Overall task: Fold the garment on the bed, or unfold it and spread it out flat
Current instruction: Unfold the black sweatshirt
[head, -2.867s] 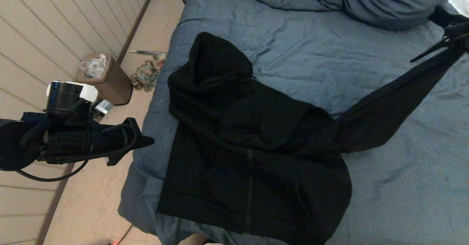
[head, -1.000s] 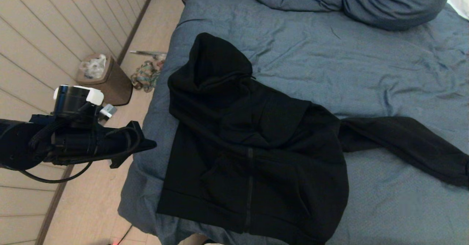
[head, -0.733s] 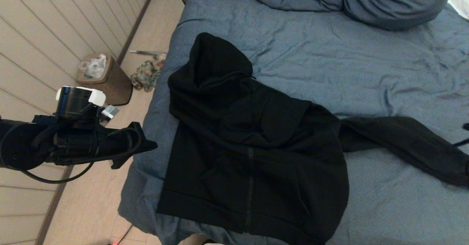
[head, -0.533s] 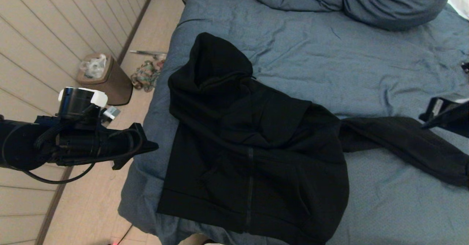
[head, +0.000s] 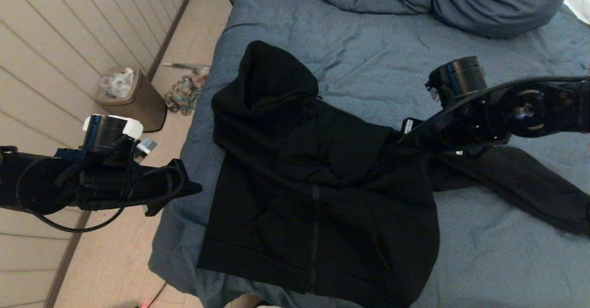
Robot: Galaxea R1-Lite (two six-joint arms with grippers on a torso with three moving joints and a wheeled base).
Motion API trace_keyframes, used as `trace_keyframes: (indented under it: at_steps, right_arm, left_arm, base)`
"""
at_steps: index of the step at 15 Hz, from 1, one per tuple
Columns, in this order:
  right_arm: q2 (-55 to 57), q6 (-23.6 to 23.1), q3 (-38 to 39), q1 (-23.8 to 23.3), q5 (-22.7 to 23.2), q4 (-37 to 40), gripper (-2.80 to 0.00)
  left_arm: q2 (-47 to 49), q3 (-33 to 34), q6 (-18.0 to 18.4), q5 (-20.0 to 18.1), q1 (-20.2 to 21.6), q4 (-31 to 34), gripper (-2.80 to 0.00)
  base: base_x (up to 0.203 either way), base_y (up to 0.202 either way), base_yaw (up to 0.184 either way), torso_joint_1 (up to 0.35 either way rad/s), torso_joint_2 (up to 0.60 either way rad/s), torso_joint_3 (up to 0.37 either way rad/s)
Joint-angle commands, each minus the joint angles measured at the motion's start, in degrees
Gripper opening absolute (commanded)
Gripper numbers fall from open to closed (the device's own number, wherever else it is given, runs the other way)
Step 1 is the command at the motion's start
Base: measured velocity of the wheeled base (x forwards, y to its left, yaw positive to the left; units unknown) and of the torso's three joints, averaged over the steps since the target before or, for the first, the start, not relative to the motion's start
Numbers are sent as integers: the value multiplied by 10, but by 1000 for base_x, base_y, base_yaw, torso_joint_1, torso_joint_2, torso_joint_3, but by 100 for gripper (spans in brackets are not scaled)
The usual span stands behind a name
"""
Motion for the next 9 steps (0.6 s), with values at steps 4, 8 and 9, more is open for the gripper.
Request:
trace_keyframes:
  at_steps: [4, 8, 9]
  right_arm:
    - [24, -5, 26, 10, -4, -6, -280]
    - [-26, -18, 133, 7, -5, -21, -280]
    - [-44, -22, 170, 5, -5, -31, -280]
  left_arm:
    - [9, -2, -2, -2, 0, -1, -280]
    - [8, -2, -2, -3, -2, -1, -280]
    - [6, -1, -2, -3, -2, -1, -280]
  base:
    - [0, 0, 0, 0, 0, 0]
    - [0, 0, 0, 0, 0, 0]
    - [0, 0, 0, 0, 0, 0]
